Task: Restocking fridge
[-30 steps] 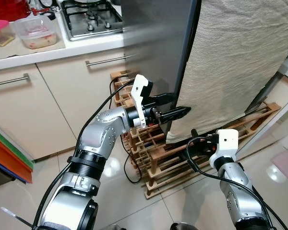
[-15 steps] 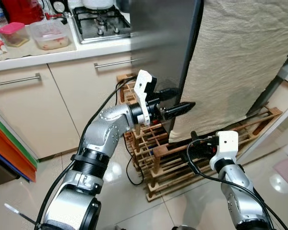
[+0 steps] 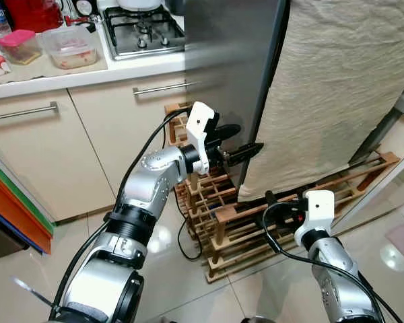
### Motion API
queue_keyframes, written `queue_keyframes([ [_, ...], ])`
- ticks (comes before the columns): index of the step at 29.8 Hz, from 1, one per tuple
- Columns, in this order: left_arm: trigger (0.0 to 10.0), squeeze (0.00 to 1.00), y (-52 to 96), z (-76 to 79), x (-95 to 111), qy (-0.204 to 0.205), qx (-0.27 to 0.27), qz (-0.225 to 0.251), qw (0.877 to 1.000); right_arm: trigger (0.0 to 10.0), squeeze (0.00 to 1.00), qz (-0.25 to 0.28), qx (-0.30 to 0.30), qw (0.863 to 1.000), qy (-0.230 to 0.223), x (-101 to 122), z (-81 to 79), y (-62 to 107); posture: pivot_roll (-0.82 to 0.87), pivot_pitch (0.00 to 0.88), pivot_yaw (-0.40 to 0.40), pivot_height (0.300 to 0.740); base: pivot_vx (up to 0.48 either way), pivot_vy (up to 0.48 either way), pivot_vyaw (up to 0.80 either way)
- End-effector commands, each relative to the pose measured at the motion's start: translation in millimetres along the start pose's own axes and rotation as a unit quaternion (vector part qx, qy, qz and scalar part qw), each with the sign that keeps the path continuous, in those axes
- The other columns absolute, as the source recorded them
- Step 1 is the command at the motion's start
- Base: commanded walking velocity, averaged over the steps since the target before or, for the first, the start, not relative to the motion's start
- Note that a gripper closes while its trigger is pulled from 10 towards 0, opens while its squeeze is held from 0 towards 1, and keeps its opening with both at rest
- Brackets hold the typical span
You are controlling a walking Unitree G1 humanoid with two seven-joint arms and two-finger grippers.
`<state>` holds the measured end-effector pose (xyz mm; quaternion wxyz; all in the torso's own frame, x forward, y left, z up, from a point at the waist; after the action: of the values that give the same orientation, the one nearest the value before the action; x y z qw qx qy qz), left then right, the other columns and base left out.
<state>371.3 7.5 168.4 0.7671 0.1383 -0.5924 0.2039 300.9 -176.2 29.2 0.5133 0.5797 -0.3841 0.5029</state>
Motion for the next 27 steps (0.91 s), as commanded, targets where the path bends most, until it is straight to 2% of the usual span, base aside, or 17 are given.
queue_keyframes([
  [1, 10.0, 0.0, -2.5, -2.3, 6, -0.014, 0.006, 0.001, 1.0, 10.0, 0.0, 0.009, 0.009, 1.0, 0.001, 3, 1.8, 3.5, -0.1, 0.018, 0.028, 0.74, 0.0, 0.0, 0.0],
  [6, 10.0, 0.0, -4.0, -2.9, 9, -0.017, 0.005, 0.006, 1.0, 10.0, 0.0, 0.01, 0.014, 1.0, 0.001, 0, 8.9, 11.0, -0.1, 0.019, 0.029, 0.74, 0.0, 0.0, 0.0],
  [12, 10.0, 0.0, -3.5, -3.4, 13, -0.019, 0.003, 0.013, 1.0, 10.0, 0.0, 0.002, 0.043, 0.999, 0.026, -12, 15.9, 28.0, -0.11, 0.026, 0.033, 0.74, 0.0, 0.0, 0.0],
  [15, 10.0, 0.0, -5.0, -2.4, 10, -0.009, 0.0, 0.013, 1.0, 10.0, 0.0, -0.022, 0.03, 0.999, 0.019, -35, 26.5, 27.1, -0.11, 0.026, 0.037, 0.74, 0.0, 0.0, 0.0],
  [17, 10.0, 0.0, -6.5, -0.4, 9, -0.008, -0.002, 0.013, 1.0, 10.0, 0.0, -0.029, 0.028, 0.999, 0.016, -40, 28.2, 25.4, -0.11, 0.025, 0.039, 0.74, 0.0, 0.0, 0.0],
  [23, 10.0, 0.0, -9.4, 8.6, 1, -0.003, -0.018, 0.007, 1.0, 10.0, 0.0, -0.04, 0.016, 0.999, 0.009, -48, 33.1, 22.4, -0.11, 0.021, 0.046, 0.74, 0.0, 0.0, 0.0],
  [27, 10.0, 0.0, -9.5, 14.3, -4, 0.002, -0.027, 0.003, 1.0, 10.0, 0.0, -0.024, 0.016, 1.0, 0.01, -43, 32.6, 24.6, -0.11, 0.019, 0.046, 0.74, 0.0, 0.0, 0.0],
])
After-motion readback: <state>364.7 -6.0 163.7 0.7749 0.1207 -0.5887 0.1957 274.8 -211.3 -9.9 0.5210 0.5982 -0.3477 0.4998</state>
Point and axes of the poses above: a point about 5 cm out from each wrist's last joint towards the gripper, its own y axis pointing back from the gripper into the wrist, its own x axis along the axis of the wrist's last joint, z = x × y, the point moved 5 cm from there along -y, pointing out of the wrist towards the gripper, and after that the axes turned 5 degrees about y, right-handed, at the moved point
